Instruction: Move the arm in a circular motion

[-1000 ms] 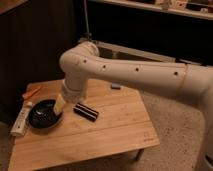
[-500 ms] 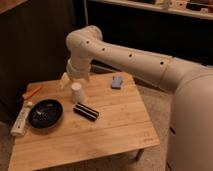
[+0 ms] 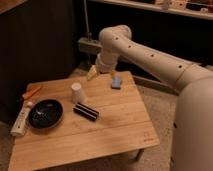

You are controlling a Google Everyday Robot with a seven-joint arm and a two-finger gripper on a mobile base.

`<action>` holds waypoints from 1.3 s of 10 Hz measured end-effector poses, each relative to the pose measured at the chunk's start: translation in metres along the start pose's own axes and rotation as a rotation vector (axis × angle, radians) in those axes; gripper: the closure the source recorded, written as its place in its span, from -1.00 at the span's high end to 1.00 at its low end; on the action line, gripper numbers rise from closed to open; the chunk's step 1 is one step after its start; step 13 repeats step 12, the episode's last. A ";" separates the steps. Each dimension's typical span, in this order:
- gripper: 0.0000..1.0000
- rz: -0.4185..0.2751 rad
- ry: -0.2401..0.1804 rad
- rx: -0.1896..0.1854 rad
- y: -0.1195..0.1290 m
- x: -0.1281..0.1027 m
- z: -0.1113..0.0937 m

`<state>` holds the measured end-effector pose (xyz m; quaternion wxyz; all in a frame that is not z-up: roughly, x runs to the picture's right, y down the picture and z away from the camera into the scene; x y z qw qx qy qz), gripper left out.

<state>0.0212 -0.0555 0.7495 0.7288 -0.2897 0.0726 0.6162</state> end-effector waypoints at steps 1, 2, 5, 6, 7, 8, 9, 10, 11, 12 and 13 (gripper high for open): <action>0.60 0.047 0.009 0.017 -0.027 0.017 -0.002; 0.60 0.081 0.020 0.034 -0.046 0.036 -0.003; 0.60 0.139 0.070 0.080 -0.074 0.110 -0.006; 0.60 0.138 0.095 0.091 -0.064 0.141 -0.005; 0.60 0.129 0.120 0.099 -0.049 0.168 -0.004; 0.60 0.108 0.136 0.098 -0.036 0.182 -0.003; 0.60 0.065 0.158 0.095 -0.013 0.199 -0.003; 0.60 0.012 0.175 0.084 0.015 0.211 -0.004; 0.60 -0.036 0.181 0.069 0.042 0.218 -0.005; 0.60 -0.083 0.179 0.049 0.071 0.222 -0.004; 0.60 -0.083 0.179 0.049 0.071 0.222 -0.004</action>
